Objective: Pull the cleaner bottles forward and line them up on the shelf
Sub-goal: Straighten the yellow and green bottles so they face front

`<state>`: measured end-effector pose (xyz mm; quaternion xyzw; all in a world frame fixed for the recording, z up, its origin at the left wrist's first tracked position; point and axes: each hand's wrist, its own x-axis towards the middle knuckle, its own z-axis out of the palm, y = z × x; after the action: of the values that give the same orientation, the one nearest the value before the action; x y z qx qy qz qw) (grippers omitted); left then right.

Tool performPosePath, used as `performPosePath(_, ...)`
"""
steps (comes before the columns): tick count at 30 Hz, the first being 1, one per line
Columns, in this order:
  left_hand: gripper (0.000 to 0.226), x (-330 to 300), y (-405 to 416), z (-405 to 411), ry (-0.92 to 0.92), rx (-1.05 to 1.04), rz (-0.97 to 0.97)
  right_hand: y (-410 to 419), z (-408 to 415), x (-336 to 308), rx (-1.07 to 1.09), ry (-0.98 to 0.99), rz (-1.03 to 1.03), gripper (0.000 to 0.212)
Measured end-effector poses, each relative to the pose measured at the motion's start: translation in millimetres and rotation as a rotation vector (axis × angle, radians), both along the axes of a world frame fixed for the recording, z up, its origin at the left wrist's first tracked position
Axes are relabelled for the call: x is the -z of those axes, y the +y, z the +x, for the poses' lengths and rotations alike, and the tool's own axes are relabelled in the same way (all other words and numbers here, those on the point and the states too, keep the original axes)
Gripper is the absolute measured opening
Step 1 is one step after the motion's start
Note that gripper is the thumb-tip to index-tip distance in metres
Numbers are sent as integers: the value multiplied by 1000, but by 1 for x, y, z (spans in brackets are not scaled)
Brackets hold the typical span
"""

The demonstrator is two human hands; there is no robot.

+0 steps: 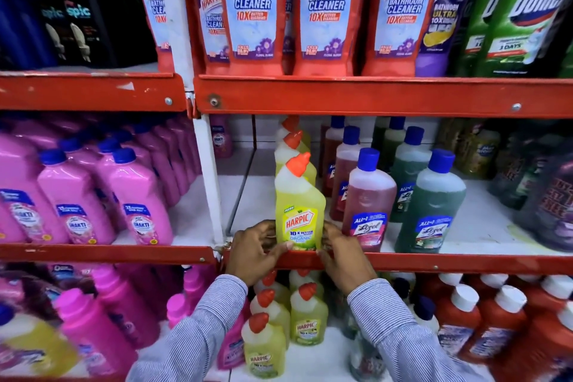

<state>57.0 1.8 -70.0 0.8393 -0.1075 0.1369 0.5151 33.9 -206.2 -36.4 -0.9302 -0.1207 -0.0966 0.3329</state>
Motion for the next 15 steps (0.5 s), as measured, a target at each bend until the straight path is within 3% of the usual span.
performPosePath(11,40,-4,-3,-9,-14,-18,-24,0,2,9,-22,26,46,63)
performPosePath(13,48,-3,-4,-13,-56,-36,-20,-7,-4,10,-2,-57,124,60)
performPosePath(15,53,-2,-9,-20,-172,-191,1,-20,-18,9,83,-244,238,41)
